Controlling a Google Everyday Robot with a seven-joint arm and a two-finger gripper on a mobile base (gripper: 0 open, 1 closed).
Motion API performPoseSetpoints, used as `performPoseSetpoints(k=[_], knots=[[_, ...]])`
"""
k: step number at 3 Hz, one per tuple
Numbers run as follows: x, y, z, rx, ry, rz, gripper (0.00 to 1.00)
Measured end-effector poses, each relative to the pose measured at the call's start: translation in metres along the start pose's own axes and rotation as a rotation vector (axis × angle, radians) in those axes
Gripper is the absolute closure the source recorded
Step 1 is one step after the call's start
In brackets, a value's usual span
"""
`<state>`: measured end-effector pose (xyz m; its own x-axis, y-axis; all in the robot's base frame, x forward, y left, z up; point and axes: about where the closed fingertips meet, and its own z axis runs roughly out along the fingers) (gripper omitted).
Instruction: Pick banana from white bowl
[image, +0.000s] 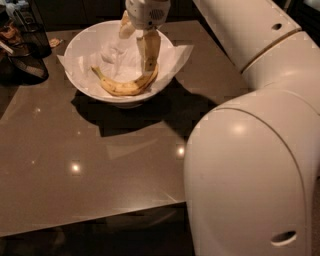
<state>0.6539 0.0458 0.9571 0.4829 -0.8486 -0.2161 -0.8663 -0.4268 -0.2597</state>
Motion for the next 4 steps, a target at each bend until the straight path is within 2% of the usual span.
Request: performPoseSetpoints(k=[2, 3, 4], knots=[[-0.002, 0.001, 0.029, -0.063, -0.047, 0.055, 0.31], [-0.004, -0.005, 0.041, -0.078, -0.069, 0.075, 0.39], [-0.004, -0.009, 0.054, -0.096, -0.083, 0.085, 0.34]])
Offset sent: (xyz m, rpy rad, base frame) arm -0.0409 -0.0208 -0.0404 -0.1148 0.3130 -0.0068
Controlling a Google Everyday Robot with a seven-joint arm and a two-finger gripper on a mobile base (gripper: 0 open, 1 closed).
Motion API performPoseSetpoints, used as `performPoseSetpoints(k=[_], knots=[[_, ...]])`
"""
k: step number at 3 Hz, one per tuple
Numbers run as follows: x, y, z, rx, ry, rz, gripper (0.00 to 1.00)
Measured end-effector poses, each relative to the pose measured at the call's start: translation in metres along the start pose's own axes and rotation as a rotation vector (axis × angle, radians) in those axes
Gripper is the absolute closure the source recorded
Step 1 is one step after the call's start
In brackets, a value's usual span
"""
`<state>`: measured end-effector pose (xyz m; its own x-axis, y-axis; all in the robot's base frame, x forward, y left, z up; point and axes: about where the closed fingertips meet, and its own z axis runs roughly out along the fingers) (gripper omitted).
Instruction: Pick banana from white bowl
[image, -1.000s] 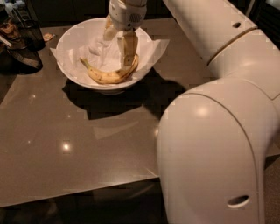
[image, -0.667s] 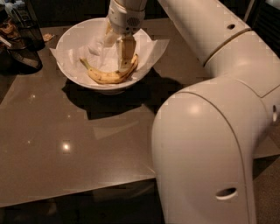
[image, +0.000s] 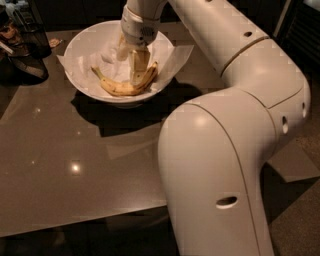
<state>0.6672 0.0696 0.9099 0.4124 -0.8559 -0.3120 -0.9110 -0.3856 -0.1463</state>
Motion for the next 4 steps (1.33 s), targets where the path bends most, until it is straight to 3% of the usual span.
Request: performPoseSetpoints(k=[4], knots=[[0.022, 0.009, 0.041, -0.103, -0.013, 0.074, 0.35]])
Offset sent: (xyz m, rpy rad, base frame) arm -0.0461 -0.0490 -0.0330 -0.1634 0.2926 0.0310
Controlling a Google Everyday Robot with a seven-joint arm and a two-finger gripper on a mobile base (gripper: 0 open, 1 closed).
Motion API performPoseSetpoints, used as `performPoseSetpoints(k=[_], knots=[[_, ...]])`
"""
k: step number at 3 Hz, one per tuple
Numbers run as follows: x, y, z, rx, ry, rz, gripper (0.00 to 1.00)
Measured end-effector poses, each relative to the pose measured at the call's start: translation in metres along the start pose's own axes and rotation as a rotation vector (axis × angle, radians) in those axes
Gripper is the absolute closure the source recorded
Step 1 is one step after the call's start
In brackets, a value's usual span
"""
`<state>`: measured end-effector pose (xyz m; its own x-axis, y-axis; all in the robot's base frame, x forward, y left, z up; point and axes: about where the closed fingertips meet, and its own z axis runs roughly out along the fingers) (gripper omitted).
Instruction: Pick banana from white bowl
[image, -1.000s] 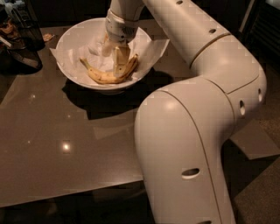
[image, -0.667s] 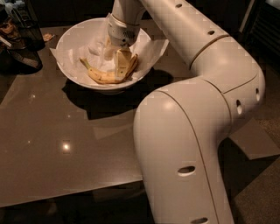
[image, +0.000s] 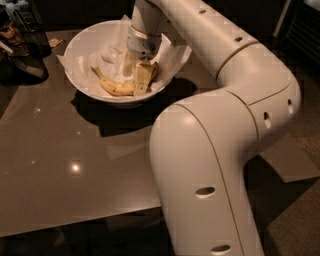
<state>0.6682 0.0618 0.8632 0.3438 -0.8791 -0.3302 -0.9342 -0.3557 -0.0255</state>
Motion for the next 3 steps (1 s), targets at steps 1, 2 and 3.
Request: performPoseSetpoints(k=[1, 2, 3], knots=[[0.0043, 0.001, 0.0057, -0.016, 0.005, 0.009, 0.34], [0.0083, 0.0021, 0.0105, -0.03, 0.011, 0.015, 0.34], [0.013, 0.0086, 0.0075, -0.036, 0.032, 0.013, 0.53]])
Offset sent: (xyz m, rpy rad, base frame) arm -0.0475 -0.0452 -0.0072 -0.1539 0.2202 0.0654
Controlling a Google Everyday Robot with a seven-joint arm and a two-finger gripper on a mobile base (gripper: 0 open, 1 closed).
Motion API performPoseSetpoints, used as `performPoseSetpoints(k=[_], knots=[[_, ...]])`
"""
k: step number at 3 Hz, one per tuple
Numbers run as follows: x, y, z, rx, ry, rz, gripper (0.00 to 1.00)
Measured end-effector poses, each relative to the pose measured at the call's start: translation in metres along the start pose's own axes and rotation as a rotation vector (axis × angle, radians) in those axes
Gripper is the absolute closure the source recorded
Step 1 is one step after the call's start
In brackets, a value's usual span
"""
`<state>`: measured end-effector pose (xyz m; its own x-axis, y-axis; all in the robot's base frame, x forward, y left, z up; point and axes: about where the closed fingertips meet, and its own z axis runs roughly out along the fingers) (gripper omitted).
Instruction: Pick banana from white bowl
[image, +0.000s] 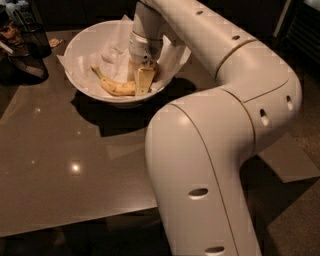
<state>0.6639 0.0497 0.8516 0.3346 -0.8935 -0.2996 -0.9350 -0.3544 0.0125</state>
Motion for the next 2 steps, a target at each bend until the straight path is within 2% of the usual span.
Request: performPoseSetpoints(k=[2], knots=[[0.0041, 0.0073, -0.0032, -0.005, 0.018, 0.005, 0.98]])
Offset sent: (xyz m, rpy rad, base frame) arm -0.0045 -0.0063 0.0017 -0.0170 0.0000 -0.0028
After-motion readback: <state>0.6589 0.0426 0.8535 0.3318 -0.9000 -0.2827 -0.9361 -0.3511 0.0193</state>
